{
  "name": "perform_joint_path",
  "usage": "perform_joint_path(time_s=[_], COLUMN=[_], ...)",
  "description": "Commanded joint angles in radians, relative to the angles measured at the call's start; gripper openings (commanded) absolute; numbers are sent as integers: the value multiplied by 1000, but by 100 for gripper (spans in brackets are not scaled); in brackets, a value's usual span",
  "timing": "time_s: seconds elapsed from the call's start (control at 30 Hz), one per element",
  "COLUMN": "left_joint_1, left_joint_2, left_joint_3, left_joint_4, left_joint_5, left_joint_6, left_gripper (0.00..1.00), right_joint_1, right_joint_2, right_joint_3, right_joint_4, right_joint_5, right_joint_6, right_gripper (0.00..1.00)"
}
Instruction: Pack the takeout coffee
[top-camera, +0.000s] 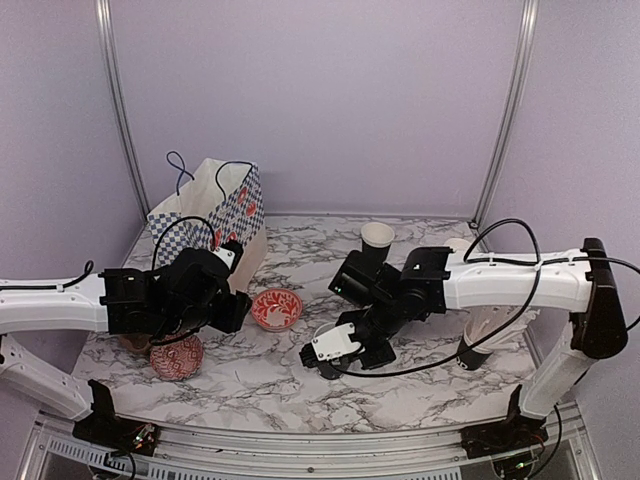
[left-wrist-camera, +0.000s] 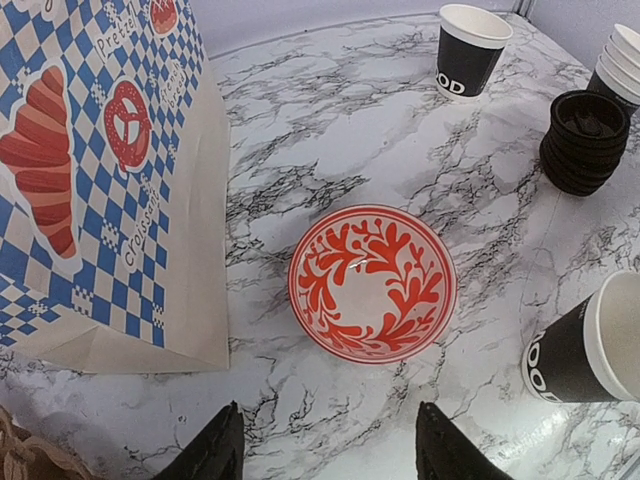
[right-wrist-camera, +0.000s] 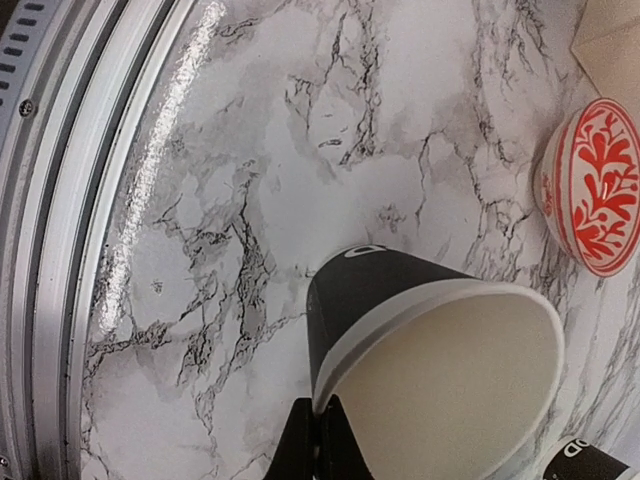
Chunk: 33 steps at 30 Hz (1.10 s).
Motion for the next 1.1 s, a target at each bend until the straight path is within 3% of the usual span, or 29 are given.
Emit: perform_joint_path(time_s=[0.0, 0.1, 0.23, 0.43, 0.6, 0.8, 0.93, 1.07], left_joint_1=[0, 0, 0, 0, 1, 4, 4, 4], left_joint_2=[7, 23, 29, 35, 39, 74, 115, 162], left_joint_3=[24, 38, 64, 104, 96, 122, 178, 233], left_joint_4=[-25, -30, -60, -199, -304, -367, -340, -312], left_joint_5=[-12, -5, 3, -45, -27, -25, 11, 43], left_joint_6=[46, 80, 101, -41, -128, -118, -46, 5], left_gripper=[60, 60, 60, 58, 57, 51, 51, 53], right_joint_1=[28, 29, 12, -117, -287, -345, -356, -364], right_joint_2=[24, 8, -86, -171, -246, -218, -164, -124], right_joint_3=[43, 86, 104, 123, -7, -51, 23, 106], right_joint_4=[9, -21, -27, -36, 189, 352, 301, 172], right_joint_5=[12, 0, -35, -193, -290, -176, -64, 31], right_joint_6=[18, 21, 16, 24, 132, 232, 240, 199], right_gripper=[3, 29, 41, 41, 39, 35, 30, 31])
